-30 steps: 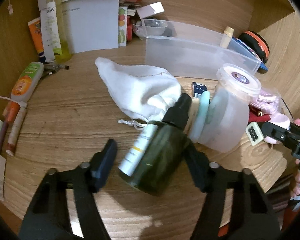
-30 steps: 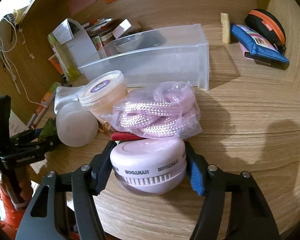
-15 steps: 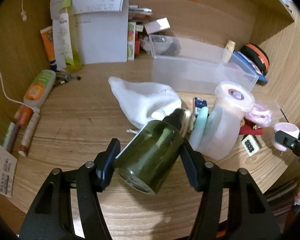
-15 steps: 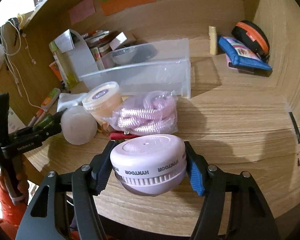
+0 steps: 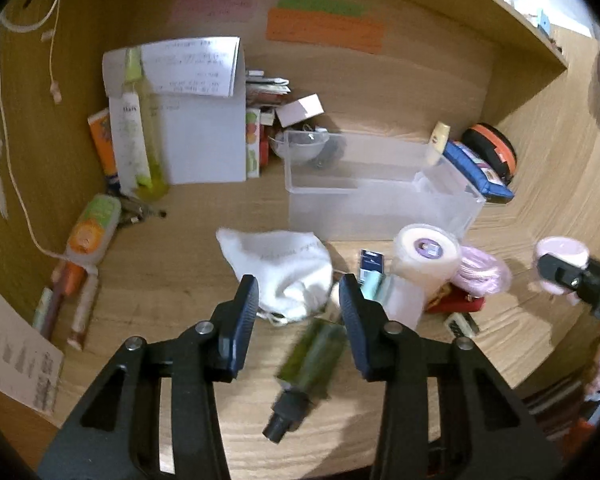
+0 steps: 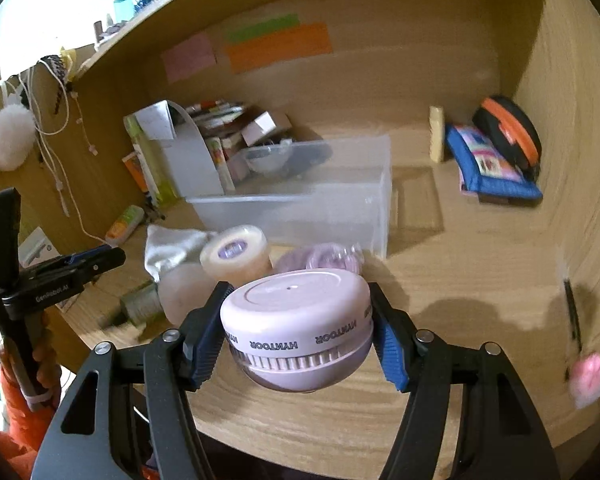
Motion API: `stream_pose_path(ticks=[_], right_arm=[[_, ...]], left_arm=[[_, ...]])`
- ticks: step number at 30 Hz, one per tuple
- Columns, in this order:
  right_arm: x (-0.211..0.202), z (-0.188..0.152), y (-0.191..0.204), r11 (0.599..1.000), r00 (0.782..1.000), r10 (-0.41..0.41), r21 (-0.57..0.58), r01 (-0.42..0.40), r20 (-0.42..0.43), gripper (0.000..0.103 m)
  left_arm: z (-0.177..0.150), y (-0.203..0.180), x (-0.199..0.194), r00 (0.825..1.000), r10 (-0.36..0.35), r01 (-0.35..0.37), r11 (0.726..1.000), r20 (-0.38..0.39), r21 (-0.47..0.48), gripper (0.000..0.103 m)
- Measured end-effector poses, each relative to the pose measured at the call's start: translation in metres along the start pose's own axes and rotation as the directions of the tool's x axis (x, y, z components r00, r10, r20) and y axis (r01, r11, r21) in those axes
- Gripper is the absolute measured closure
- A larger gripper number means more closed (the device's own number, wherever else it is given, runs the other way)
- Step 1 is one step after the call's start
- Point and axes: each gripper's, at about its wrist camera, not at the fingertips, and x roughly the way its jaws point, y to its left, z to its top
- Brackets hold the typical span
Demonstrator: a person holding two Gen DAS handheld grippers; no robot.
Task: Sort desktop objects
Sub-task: 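Carry the dark green bottle with the left tool while the right tool carries the pink device toward the bin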
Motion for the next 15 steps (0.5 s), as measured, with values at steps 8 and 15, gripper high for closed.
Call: stream_pose_path(ticks=[8,15], right_arm=[[0.008,0.004,0.004,1.0,1.0,0.009,-0.021,-0.009,-0.012,0.041],[0.019,0.0,0.0,0.999,0.999,0.033,0.007,-0.032,-0.039,0.041]], left_arm=[[-0.015,0.032,0.008,0.996,-0.064,0.059,0.996,-0.066,-0.069,0.048],[-0.035,0.005,0.016,0.99,-0.085,0.092,0.994,-0.113,0.055,0.027]])
